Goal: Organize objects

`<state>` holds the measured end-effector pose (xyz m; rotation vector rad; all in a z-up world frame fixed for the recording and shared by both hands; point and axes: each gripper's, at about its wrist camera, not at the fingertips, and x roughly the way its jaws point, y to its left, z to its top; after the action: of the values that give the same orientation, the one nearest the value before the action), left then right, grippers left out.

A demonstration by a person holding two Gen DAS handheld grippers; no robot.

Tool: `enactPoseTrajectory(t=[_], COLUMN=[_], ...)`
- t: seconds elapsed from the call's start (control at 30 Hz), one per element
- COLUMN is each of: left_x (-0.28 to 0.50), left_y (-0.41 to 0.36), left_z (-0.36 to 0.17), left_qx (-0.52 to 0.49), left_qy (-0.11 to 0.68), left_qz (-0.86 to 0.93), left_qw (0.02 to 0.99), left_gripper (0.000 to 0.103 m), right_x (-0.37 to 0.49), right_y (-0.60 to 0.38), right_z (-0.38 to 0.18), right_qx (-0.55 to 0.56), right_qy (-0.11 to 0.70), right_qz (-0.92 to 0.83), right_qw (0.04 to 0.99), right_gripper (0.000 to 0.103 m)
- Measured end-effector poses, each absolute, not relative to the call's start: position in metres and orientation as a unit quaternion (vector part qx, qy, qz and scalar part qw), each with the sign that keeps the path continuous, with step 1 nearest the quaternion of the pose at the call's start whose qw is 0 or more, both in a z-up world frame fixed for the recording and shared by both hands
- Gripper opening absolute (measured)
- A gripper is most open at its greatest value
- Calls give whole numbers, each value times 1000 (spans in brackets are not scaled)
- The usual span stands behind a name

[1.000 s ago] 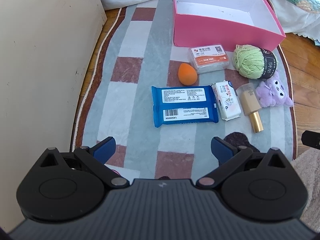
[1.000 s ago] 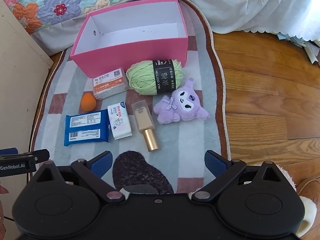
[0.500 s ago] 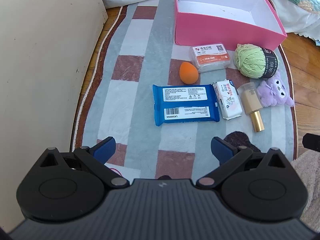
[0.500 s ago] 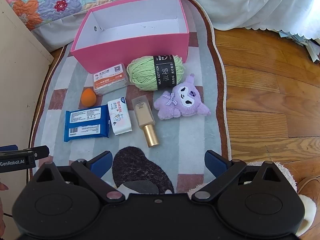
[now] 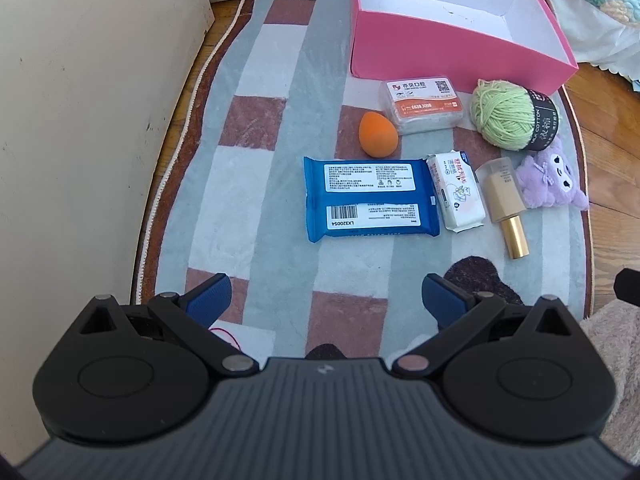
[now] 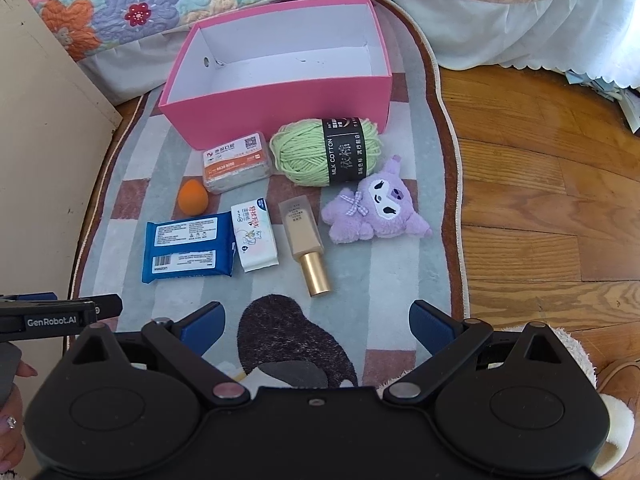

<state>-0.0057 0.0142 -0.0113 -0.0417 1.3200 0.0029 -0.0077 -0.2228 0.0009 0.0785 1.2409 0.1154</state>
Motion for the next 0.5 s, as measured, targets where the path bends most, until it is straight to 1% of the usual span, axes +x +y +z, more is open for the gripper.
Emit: enactPoseTrajectory(t=[0.23,0.5], left_x=[-6,-6], left_y=[7,10], left_z=[-5,-9], left_qx=[10,4], left_qy=[598,609], left_qz=[2,3], left_qw=[801,793], left_gripper=[103,103], right_x=[-9,-10], right_y=[-221,-218], right_z=[4,7], right_qx=[24,20], right_qy=[575,572], right_qz=[47,50], right_qw=[816,818], right_gripper=[100,100])
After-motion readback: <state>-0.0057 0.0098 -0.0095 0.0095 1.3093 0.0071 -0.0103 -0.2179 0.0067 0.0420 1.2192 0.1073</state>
